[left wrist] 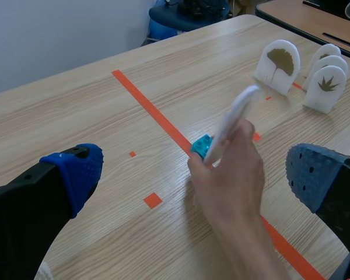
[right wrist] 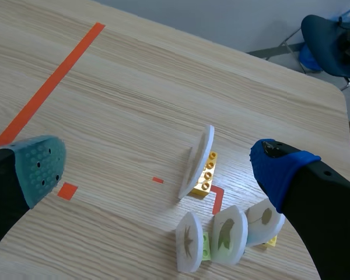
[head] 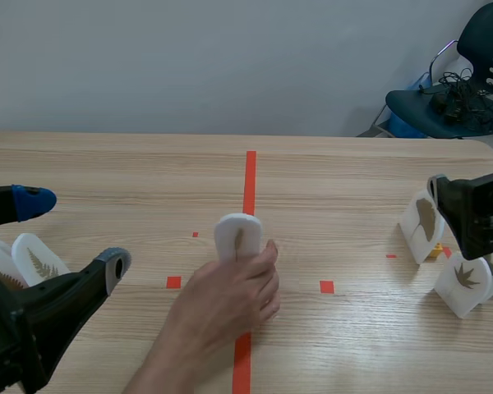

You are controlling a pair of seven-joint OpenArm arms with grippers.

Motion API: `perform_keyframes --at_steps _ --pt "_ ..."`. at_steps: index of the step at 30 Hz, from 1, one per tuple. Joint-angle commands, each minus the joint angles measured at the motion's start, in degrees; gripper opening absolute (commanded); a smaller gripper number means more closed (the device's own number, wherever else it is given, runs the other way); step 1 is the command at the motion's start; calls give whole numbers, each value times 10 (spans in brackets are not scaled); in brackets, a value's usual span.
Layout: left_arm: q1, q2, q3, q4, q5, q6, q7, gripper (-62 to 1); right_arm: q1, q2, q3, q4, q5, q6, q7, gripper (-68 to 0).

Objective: Do the leaf sorting experiment

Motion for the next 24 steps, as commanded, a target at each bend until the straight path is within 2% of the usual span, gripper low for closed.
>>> perform_keyframes --at_steps 1,7,11,17,24 --pt "0 3 -1 3 -3 -1 -10 14 1 5 2 0 12 3 5 4" --pt "0 3 -1 3 -3 -1 -10 14 -4 5 0 0 25 83 5 4" --pt "0 3 -1 3 -3 -1 -10 14 -4 5 0 0 25 108 7 4" --pt "0 3 -1 3 -3 -1 -10 14 -4 5 -44 0 17 112 19 4" --pt "0 3 -1 3 -3 -1 -10 14 56 -3 -156 -39 -56 108 61 4"
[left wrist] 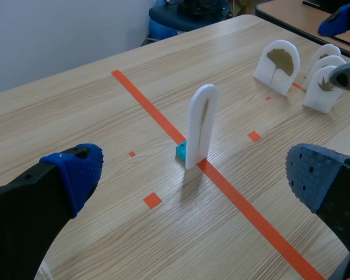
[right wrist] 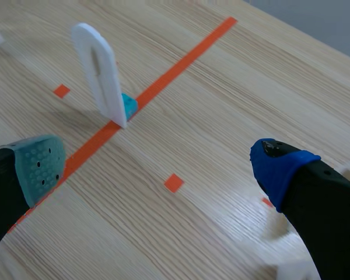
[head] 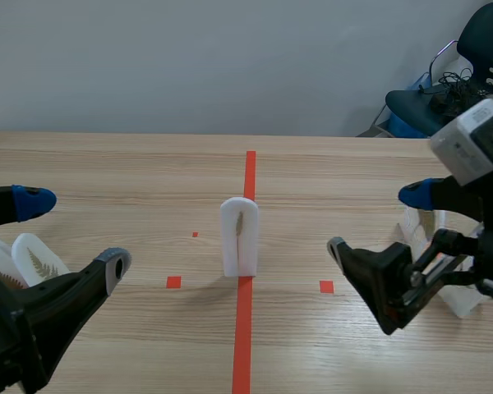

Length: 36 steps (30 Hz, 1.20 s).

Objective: Do the leaf sorting experiment

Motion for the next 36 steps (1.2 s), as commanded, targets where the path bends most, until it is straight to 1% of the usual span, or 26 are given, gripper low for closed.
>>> perform_keyframes --at_steps 1,3,7,13,14,16,19,22,27,31,34,36 --pt "0 3 -1 3 -3 -1 -10 14 37 -7 -16 -24 -12 -8 11 4" --pt "0 3 -1 3 -3 -1 -10 14 69 -21 -49 -60 -26 -21 12 4" --pt "0 3 -1 3 -3 -1 -10 14 137 -55 -112 -147 -57 -20 44 4" --pt "0 3 -1 3 -3 -1 -10 14 231 -117 -191 -274 -99 -21 71 4" --pt "0 3 -1 3 -3 -1 -10 14 245 -129 -202 -295 -106 -21 71 -5" --pt "0 3 -1 3 -3 -1 -10 14 271 -150 -220 -337 -114 -23 72 -59" --pt "0 3 -1 3 -3 -1 -10 14 303 -181 -240 -387 -120 -37 80 -169" --pt "0 3 -1 3 -3 -1 -10 14 320 -201 -255 -410 -141 -40 82 -255" --pt "0 3 -1 3 -3 -1 -10 14 322 -205 -262 -411 -143 -47 82 -399" --pt "-4 3 -1 3 -3 -1 -10 14 322 -204 -262 -411 -143 -47 81 -540" --pt "-5 3 -1 3 -3 -1 -10 14 322 -203 -262 -410 -143 -47 79 -601" --pt "-5 3 -1 3 -3 -1 -10 14 322 -203 -262 -406 -143 -46 79 -614"
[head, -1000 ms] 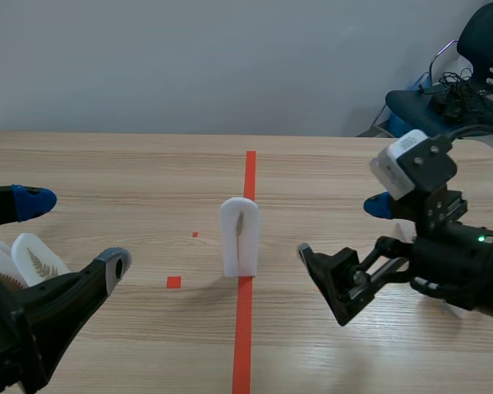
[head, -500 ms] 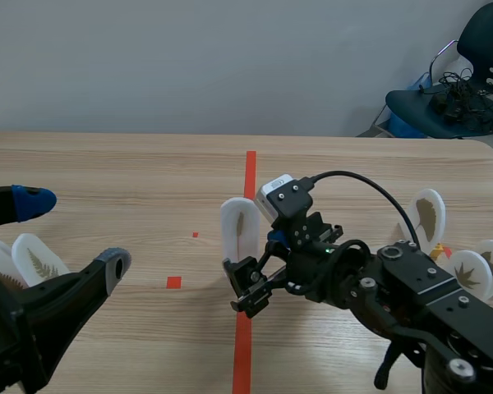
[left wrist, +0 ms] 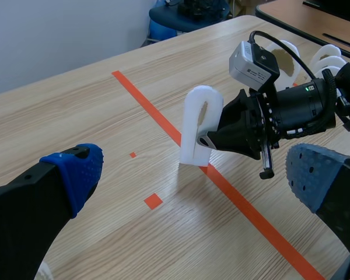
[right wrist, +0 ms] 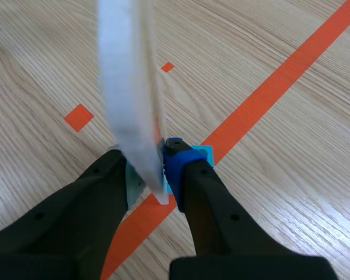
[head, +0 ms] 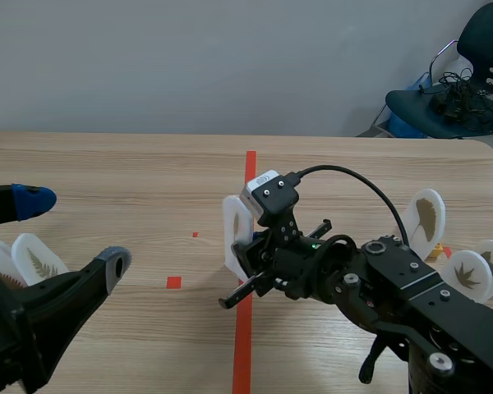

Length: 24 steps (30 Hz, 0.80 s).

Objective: Do the leaf sorting experiment

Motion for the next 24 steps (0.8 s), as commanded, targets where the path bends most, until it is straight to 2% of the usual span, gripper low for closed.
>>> perform_keyframes --at_steps 1,3,6,10,14,19,21,24 --pt "-4 3 -1 3 -3 -1 -10 14 5 7 4 28 2 2 5 -614" --pt "-4 3 -1 3 -3 -1 -10 14 3 17 4 58 3 2 -17 -614" --pt "-4 3 -1 3 -3 -1 -10 14 -20 38 28 140 19 2 -61 -614" --pt "-9 3 -1 3 -3 -1 -10 14 -90 61 101 255 57 -1 -120 -614" --pt "-10 3 -1 3 -3 -2 -10 14 -176 71 193 328 87 -5 -125 -614" --pt "-10 3 -1 2 -3 -2 -10 14 -254 70 306 353 124 -34 -122 -614" --pt "-10 3 -1 2 -3 -2 -10 14 -268 70 333 350 130 -45 -120 -614" --pt "-10 3 -1 2 -3 -2 -10 14 -270 71 351 336 130 -45 -111 -614"
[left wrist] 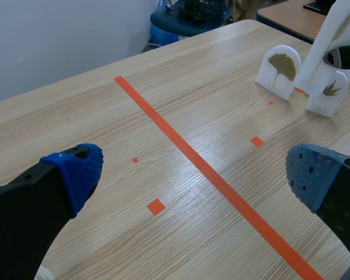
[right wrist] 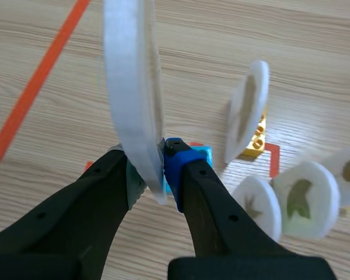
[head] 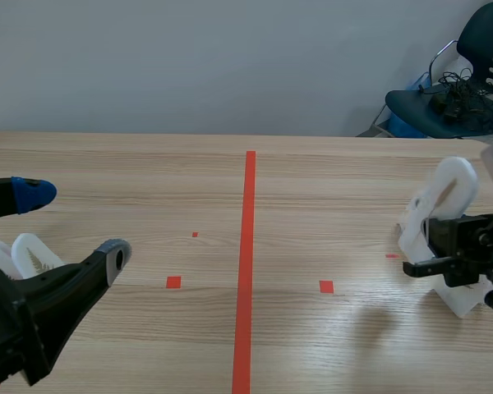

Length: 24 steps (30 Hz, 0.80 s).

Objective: Do the leaf sorting experiment

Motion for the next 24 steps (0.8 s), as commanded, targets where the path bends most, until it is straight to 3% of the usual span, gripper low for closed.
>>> perform_keyframes --at_steps 1,10,15,24 --pt "-1 3 -1 2 -3 -2 -10 14 22 1 -12 -18 6 2 21 -615" --pt "-1 3 -1 2 -3 -2 -10 14 66 0 -10 -140 3 2 62 -629" --pt "-1 3 -1 2 -3 -2 -10 14 80 0 -10 -172 -31 2 83 -615" --pt "0 3 -1 2 -3 -2 -10 14 78 4 3 -163 -31 9 75 -399"
